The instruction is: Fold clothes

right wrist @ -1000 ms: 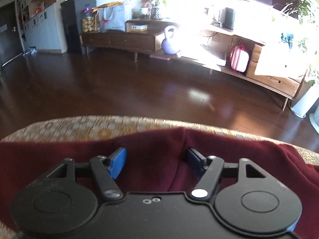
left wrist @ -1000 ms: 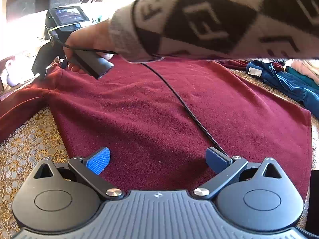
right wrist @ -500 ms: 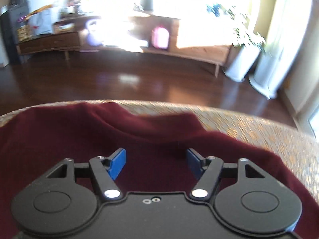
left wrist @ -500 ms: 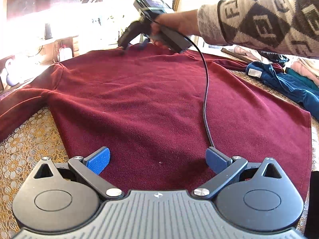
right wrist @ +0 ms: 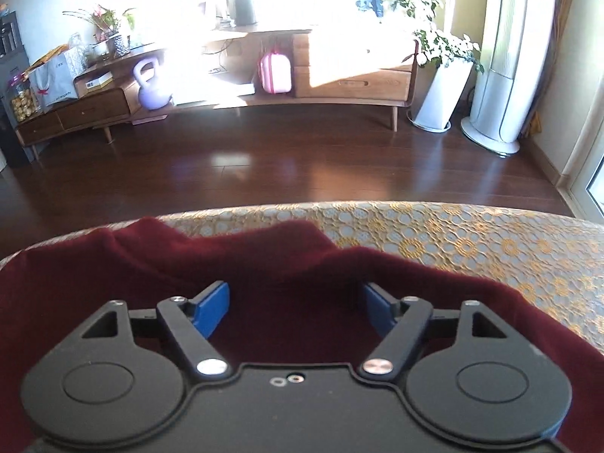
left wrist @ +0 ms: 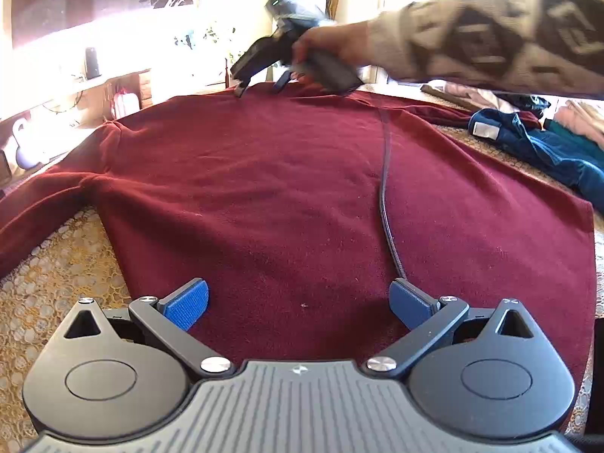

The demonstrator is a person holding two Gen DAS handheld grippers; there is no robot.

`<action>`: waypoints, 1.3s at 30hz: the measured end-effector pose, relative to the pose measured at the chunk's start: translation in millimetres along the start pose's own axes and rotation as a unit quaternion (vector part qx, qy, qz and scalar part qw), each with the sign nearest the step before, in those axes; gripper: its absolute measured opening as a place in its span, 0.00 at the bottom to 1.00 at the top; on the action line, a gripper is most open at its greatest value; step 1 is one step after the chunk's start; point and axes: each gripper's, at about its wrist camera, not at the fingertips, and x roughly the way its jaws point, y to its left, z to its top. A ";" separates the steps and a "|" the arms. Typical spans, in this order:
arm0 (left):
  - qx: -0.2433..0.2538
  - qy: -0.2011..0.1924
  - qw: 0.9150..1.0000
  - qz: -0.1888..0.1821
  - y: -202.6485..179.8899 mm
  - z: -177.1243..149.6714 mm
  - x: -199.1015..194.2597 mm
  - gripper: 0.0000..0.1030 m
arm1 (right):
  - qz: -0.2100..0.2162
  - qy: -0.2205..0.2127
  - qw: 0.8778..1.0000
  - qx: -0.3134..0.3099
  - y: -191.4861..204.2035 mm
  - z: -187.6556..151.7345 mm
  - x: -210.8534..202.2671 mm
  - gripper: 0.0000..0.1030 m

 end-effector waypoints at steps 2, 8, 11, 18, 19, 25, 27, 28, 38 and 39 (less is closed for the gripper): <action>-0.005 0.003 1.000 0.006 -1.8 0.1 -4.2 1.00 | 0.016 0.005 0.999 -0.031 9.8 -16.3 -24.6 1.00; -0.071 0.017 0.997 -0.003 -1.0 -6.3 -28.2 1.00 | 0.076 0.013 0.991 -0.114 58.3 -72.3 -99.1 1.00; -0.084 0.029 0.996 -0.009 -3.9 -12.4 -40.6 1.00 | 0.120 0.005 0.983 -0.138 85.3 -92.9 -136.3 1.00; -0.076 0.041 0.995 -0.045 -9.0 -23.9 -66.4 1.00 | 0.143 0.029 0.976 -0.160 112.1 -150.8 -175.7 1.00; -0.075 0.036 0.995 -0.048 -7.7 -24.6 -73.2 1.00 | 0.140 0.031 0.978 -0.153 113.1 -158.6 -180.8 1.00; -0.157 -0.018 0.987 -0.028 45.0 -22.9 -129.2 1.00 | 0.142 0.019 0.983 -0.115 108.2 -188.0 -214.8 1.00; -0.159 -0.031 0.987 -0.001 52.8 -21.1 -140.8 1.00 | 0.139 0.013 0.985 -0.104 106.3 -192.1 -222.9 1.00; -0.159 -0.035 0.987 0.013 54.9 -21.3 -145.5 1.00 | 0.139 0.009 0.985 -0.100 106.3 -194.1 -227.0 1.00; -0.082 -0.001 0.996 -0.022 -7.9 -44.5 -146.9 1.00 | 0.117 0.009 0.984 -0.137 140.0 -232.5 -240.5 1.00; -0.070 -0.003 0.997 -0.031 -16.7 -45.1 -146.5 1.00 | 0.114 0.016 0.983 -0.142 142.4 -236.1 -238.2 1.00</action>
